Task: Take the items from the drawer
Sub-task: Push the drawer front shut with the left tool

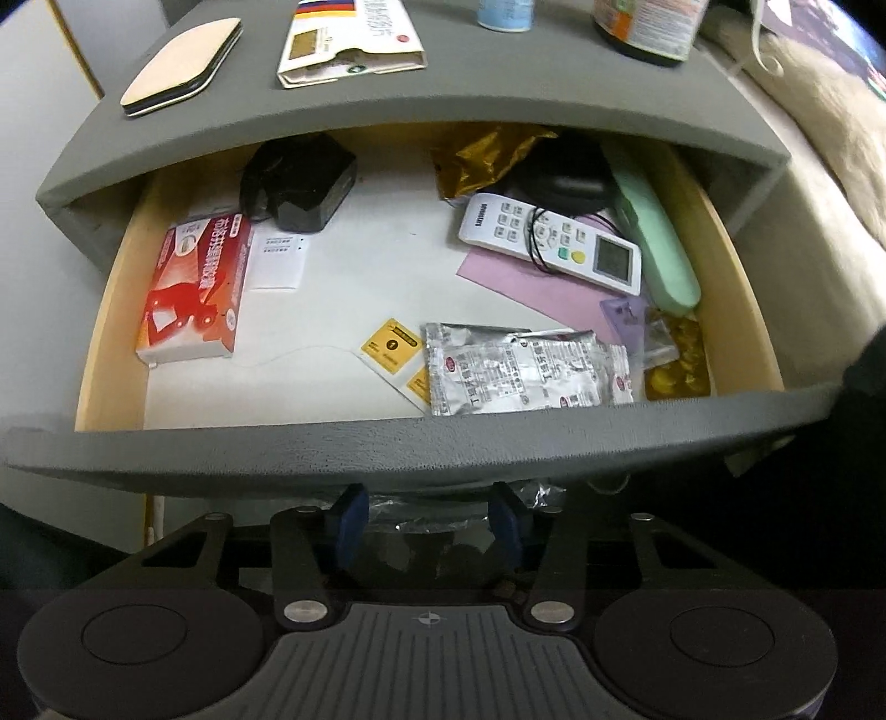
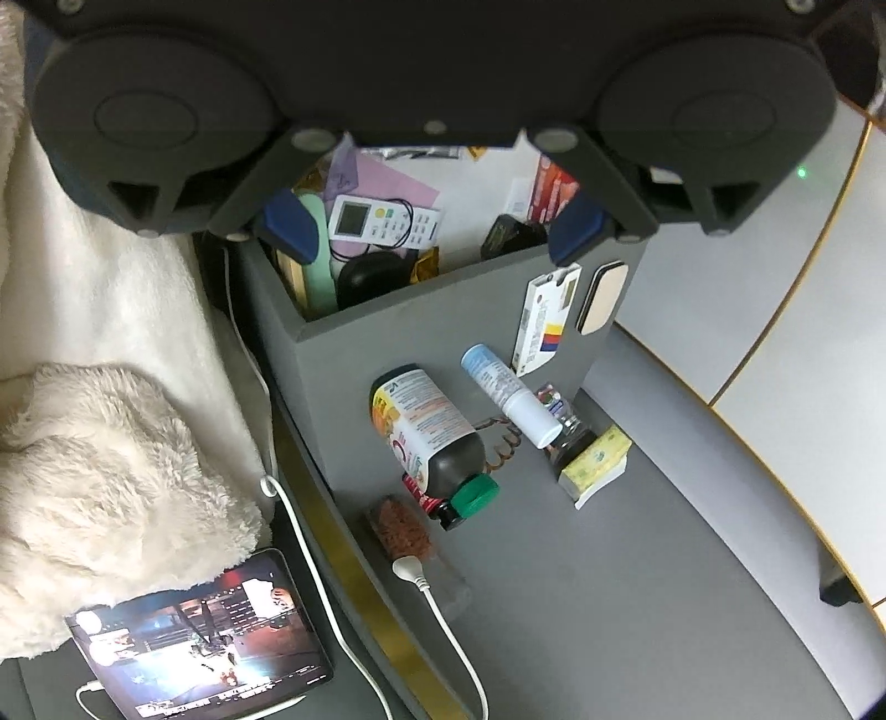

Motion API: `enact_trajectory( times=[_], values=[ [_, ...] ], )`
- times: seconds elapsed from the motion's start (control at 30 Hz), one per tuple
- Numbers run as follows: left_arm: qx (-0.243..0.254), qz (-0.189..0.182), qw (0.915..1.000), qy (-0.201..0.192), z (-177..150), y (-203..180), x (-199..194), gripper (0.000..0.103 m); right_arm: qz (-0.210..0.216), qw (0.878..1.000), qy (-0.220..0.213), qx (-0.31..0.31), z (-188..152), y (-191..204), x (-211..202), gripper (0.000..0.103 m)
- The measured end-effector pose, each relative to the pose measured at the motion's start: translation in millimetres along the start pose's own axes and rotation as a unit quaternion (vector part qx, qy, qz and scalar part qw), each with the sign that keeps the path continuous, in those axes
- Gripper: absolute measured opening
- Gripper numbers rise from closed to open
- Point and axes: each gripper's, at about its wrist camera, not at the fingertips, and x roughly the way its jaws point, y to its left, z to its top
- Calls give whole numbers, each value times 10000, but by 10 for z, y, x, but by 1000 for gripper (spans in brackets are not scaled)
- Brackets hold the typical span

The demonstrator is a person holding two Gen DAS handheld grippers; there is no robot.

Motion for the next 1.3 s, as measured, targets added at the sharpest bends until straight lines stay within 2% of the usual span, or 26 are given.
enact_trajectory(
  times=[0.43, 0.8, 1.3],
  values=[
    [-166, 79, 9998, 68, 167, -25, 118, 42, 41, 10000, -12, 44, 0, -15, 21, 90],
    [-181, 185, 9994, -208, 191, -54, 192, 42, 48, 10000, -9, 76, 2, -19, 25, 90],
    [-227, 267, 9991, -232, 46, -96, 237, 41, 159, 9997, -40, 180, 2, -68, 36, 90]
  ],
)
